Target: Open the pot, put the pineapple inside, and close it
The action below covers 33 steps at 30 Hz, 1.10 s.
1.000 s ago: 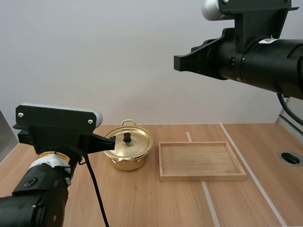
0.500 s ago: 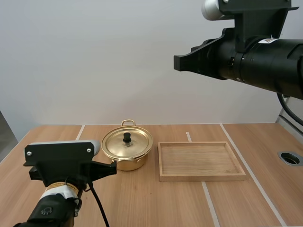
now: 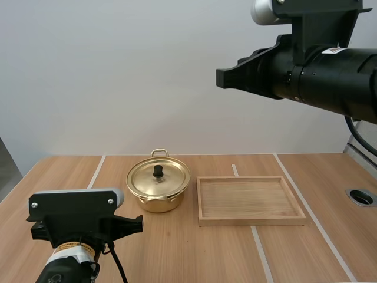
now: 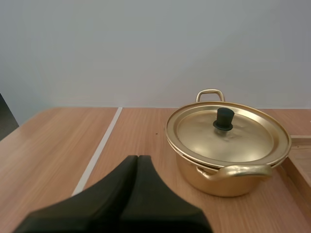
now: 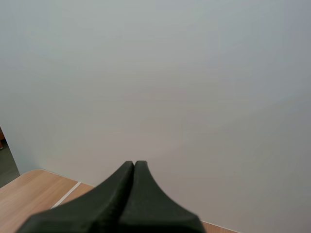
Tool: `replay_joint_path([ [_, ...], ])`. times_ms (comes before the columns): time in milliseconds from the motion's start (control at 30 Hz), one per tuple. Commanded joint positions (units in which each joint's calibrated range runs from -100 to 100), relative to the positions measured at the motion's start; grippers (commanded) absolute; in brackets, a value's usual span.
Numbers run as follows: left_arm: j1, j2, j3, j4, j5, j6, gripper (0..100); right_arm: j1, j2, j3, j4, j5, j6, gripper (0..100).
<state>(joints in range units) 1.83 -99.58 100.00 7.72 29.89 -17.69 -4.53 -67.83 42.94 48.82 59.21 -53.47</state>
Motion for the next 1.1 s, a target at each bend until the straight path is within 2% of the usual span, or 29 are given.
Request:
replay_joint_path([
  [0, -0.1, -0.4, 0.0, 1.3, -0.5, 1.7, 0, -0.2, -0.5, -0.5, 0.2, -0.1, -0.2, 0],
  [400, -0.1, -0.4, 0.0, 1.3, -0.5, 1.7, 0, -0.2, -0.4, -0.5, 0.2, -0.1, -0.2, 0],
  [467, -0.1, -0.4, 0.0, 1.3, -0.5, 1.7, 0, -0.2, -0.7, 0.2, -1.7, -0.4, -0.2, 0],
  [600, -0.1, -0.4, 0.0, 1.3, -0.5, 1.7, 0, -0.2, -5.5, 7.8, -15.0, -2.2, 9.6, 0],
  [733, -0.1, -0.4, 0.0, 1.3, -0.5, 1.7, 0, -0.2, -14.3, 21.7, -25.8, -16.8, 20.3, 0],
  [933, -0.1, -0.4, 0.0, 1.3, -0.5, 1.7, 0, -0.2, -29.2, 41.4, -34.1, -25.0, 32.6, 0],
  [1067, -0.1, -0.4, 0.0, 1.3, -0.5, 1.7, 0, -0.1, -32.2, 48.2, -38.4, -25.8, 41.3, 0],
])
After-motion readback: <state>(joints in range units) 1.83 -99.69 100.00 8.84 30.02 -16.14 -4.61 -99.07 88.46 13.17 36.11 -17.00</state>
